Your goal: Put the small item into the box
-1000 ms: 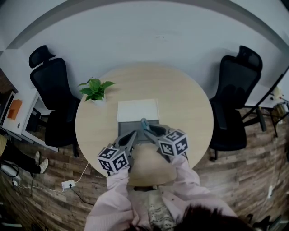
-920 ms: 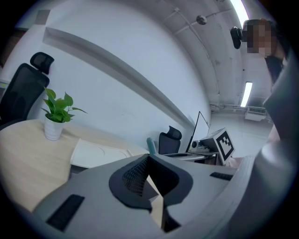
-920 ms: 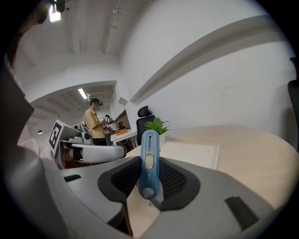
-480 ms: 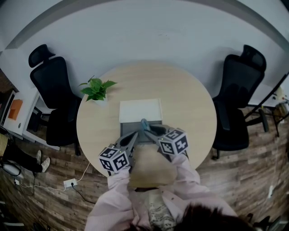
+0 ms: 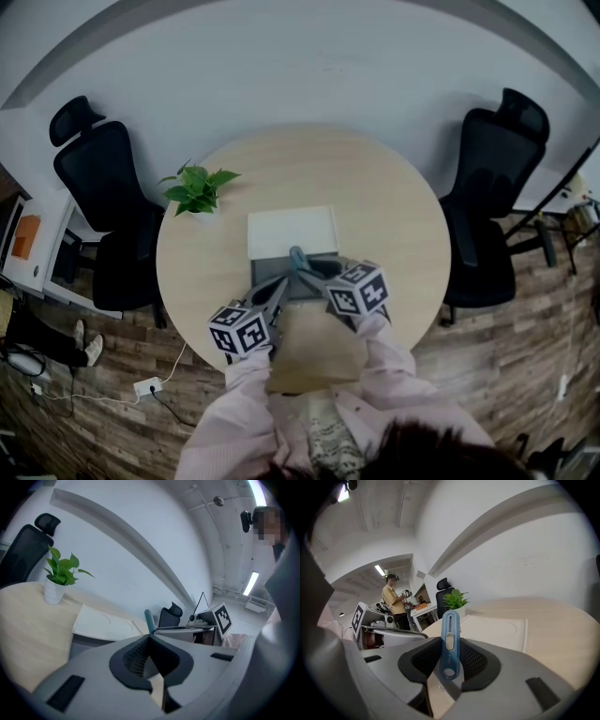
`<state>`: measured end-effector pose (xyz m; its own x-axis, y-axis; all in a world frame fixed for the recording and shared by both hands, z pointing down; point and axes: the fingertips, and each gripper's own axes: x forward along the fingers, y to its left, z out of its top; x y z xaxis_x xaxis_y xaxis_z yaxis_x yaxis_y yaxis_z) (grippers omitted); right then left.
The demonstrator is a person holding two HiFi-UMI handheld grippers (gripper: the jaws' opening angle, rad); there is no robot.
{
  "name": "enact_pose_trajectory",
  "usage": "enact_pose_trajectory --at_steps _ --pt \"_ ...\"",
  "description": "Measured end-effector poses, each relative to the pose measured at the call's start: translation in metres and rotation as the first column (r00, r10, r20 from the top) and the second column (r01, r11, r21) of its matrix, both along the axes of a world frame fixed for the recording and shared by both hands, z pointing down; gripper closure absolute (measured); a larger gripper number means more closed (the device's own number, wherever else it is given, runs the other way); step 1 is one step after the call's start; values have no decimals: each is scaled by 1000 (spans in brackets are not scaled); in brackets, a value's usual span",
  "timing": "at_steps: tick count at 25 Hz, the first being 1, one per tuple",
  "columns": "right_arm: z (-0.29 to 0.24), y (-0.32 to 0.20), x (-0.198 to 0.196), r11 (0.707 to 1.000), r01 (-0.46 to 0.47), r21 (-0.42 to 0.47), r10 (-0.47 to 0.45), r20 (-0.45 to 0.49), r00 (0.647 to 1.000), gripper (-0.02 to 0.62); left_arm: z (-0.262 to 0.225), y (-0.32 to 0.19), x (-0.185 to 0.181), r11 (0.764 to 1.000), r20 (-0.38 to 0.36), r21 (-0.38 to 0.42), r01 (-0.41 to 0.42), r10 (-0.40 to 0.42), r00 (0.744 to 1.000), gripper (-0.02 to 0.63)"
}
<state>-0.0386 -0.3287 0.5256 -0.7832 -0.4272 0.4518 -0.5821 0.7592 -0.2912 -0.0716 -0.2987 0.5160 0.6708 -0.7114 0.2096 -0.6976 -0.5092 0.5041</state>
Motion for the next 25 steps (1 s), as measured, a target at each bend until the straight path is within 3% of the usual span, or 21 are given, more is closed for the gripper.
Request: enact_pose_trajectory --at_steps 25 --pt "35 -15 -21 991 57 -124 -69 -92 993 466 34 -4 0 989 -33 -130 -77 73 997 595"
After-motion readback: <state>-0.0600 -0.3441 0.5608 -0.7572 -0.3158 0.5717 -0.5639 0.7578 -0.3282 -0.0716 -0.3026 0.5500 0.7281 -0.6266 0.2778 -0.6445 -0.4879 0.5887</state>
